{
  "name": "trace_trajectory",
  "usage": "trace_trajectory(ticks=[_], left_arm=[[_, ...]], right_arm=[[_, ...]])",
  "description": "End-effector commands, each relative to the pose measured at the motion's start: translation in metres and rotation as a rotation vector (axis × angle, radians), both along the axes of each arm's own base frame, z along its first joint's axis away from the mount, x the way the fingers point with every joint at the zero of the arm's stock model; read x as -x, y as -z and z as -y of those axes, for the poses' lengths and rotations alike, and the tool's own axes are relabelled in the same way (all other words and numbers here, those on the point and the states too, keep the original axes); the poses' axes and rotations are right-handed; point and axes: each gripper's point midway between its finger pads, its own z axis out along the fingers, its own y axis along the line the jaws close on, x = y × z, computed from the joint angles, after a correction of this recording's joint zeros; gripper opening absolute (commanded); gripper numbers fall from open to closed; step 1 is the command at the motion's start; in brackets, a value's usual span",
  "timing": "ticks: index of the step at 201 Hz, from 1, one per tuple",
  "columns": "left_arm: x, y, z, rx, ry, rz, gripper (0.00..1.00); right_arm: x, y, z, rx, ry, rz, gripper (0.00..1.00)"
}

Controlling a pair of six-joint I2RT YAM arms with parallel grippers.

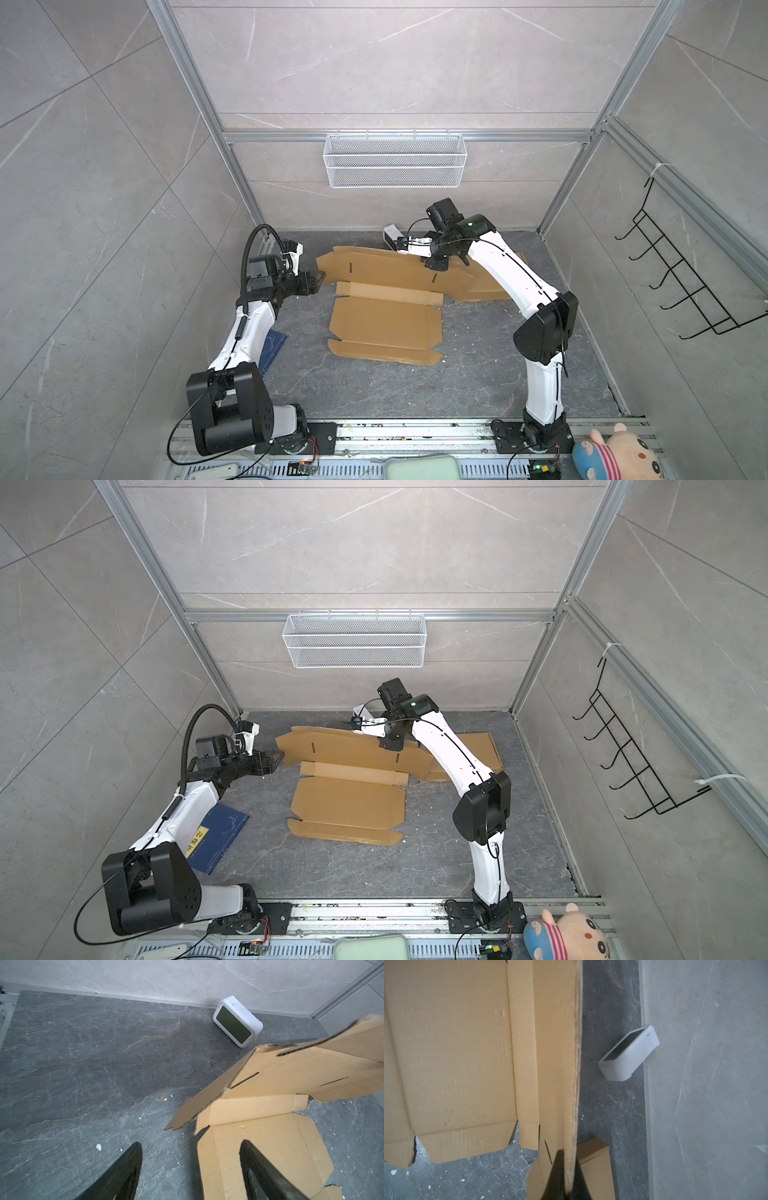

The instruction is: Fold the paper box

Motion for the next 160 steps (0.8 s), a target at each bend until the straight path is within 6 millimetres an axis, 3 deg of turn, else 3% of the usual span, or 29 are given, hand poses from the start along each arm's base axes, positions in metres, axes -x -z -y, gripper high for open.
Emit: trace_trajectory(ticks=[1, 31, 84, 131, 160], left_arm=[[-0.014, -0.019, 0.012, 0.018, 0.106, 0.100, 0.75], [-0.025, -0.009, 0.007, -0.027, 0.108, 0.131, 0.72], [-0.036, 0.000, 0.008, -0.017, 0.125, 0.144, 0.57], [-0.044, -0.011, 0.012, 0.022, 0.124, 0.163, 0.20], [-0.036, -0.013, 0.024, 0.018, 0.142, 0.166, 0.10]], right_arm=[[0.003, 0.015, -0.011, -0.017, -0.036, -0.062, 0.00], [0.001, 0.020, -0.014, -0.024, -0.032, -0.080, 0.00], [-0.008, 0.021, -0.017, -0.026, 0.040, -0.058, 0.00], [-0.014, 0.026, -0.015, 0.015, 0.151, -0.031, 0.00], [0.002, 0.035, -0.005, 0.048, 0.191, -0.082, 0.02]])
